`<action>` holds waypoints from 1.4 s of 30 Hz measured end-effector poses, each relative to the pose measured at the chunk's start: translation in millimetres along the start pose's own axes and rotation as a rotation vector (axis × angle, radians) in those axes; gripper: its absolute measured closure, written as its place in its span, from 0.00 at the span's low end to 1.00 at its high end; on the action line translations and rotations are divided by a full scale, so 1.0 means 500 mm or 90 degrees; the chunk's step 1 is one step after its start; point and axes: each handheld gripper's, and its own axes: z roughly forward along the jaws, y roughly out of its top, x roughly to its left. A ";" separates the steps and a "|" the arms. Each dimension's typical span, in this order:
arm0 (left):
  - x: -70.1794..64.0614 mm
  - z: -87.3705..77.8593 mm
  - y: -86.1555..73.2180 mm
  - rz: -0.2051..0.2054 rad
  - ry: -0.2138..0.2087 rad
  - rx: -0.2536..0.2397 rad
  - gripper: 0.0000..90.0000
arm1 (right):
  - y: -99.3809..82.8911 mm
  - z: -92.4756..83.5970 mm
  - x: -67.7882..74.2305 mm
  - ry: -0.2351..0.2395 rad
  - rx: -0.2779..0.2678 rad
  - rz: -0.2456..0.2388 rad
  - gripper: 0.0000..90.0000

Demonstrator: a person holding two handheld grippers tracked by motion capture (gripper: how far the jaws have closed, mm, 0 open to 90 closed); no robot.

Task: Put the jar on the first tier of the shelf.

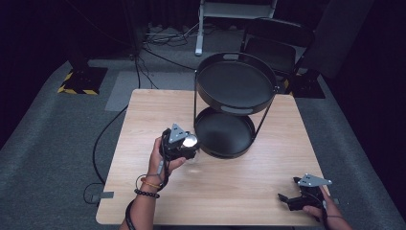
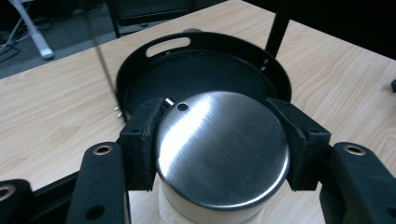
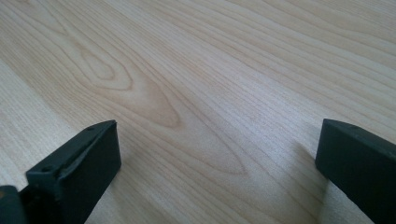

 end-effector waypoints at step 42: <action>-0.059 0.201 0.091 -0.027 -0.003 0.002 0.43 | 0.000 0.000 0.000 0.001 0.000 -0.001 0.00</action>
